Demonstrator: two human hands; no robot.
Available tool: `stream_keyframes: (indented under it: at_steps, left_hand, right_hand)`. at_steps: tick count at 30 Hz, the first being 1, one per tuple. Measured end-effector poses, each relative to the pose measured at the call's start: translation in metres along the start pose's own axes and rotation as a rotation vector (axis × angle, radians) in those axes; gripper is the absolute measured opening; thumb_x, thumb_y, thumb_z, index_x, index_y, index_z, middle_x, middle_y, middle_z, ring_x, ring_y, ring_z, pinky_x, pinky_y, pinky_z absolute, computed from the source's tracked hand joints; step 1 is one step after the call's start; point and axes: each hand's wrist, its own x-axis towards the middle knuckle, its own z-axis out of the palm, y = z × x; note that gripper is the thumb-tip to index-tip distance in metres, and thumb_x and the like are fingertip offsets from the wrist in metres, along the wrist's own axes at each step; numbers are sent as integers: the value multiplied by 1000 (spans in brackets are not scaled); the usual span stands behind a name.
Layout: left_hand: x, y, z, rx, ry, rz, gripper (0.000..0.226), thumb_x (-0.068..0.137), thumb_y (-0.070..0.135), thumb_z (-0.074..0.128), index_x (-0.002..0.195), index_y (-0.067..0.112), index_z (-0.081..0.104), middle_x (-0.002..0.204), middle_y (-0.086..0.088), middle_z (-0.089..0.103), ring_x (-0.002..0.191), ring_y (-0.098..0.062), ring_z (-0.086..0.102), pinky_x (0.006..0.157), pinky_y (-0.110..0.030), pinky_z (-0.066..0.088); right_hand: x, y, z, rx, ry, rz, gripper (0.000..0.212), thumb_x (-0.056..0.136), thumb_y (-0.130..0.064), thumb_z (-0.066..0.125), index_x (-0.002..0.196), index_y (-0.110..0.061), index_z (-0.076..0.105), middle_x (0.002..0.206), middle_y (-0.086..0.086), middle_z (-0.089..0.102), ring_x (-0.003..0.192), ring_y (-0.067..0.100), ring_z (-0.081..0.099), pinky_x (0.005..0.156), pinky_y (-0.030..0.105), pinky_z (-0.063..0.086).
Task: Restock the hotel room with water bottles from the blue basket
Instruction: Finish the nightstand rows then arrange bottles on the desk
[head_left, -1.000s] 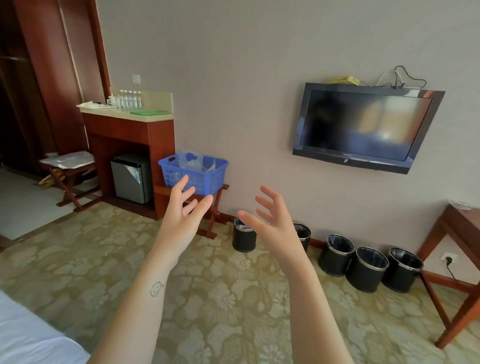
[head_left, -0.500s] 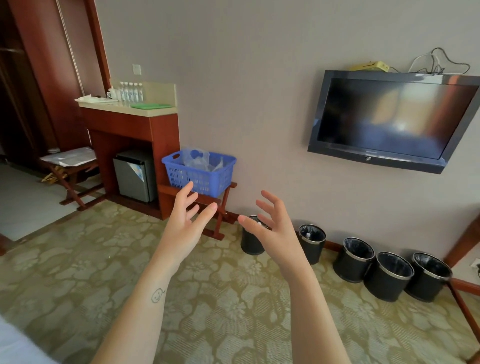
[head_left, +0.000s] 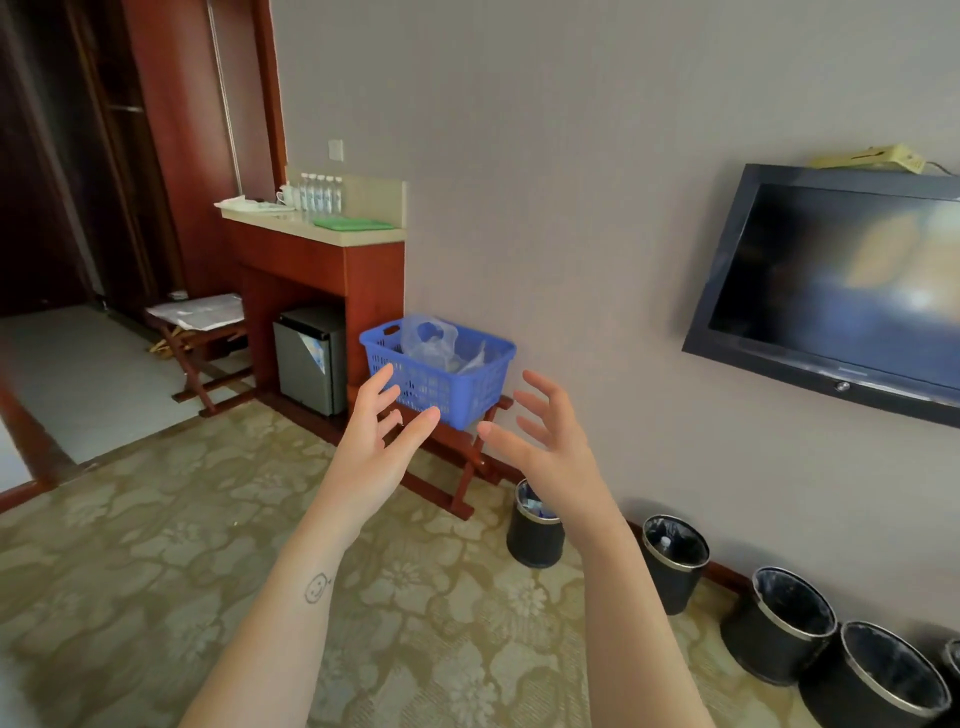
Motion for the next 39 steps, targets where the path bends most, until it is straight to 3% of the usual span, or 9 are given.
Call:
stream_keyframes:
  at_steps: [6,12,18,28,32,34,39]
  left_hand:
    - [47,-10,37,8,43,-11,95,66,62,64,150,42,25,154,11,34,137,-10,38,102,-31,36]
    - [84,-29,67,3,75,-25,92,68,62,64,149,46,24,155,11,32,139,-9,34,107,-33,34]
    - [127,-44,65,0,120,-41,85,77,54,67,149,45,23,156,11,32,141,-9,34,105,-33,34]
    - [227,-83,11,39,141,-33,76,86,47,66,149,46,24,155,12,33,140,-10,35,100,-30,34]
    - [267,-85,-22,48,146,-36,86,74,58,65,149,44,25,155,11,33,139,-10,36,103,-30,34]
    - [285,-89,-40,63,157,-35,90,70,61,64,150,43,26,155,11,34,140,-11,36,106,-33,35]
    - [321,-115,-81,82,197,-44,75,84,51,65,149,44,27,154,12,36,138,-11,39,103,-32,36]
  right_hand:
    - [64,23,-32,17,-45,-27,75,77,-35,81,139,-38,39,140,-11,48,128,9,48,73,4,46]
    - [112,50,-57,45,-57,-14,76,76,-38,82,139,-41,38,142,-11,48,130,12,48,78,13,45]
    - [153,70,-52,85,-97,20,77,78,-34,81,140,-41,36,140,-11,48,128,8,49,73,10,47]
    - [251,107,3,77,-34,61,76,78,-37,81,139,-44,36,138,-14,45,129,10,46,85,21,43]
    - [293,114,34,60,-5,53,71,81,-37,78,139,-43,37,140,-14,43,132,12,43,96,28,39]
    - [312,119,48,61,29,47,64,83,-36,76,135,-46,40,138,-14,44,131,12,44,94,28,38]
    - [345,143,77,67,100,88,63,85,-33,75,138,-41,41,137,-7,48,125,14,51,79,19,42]
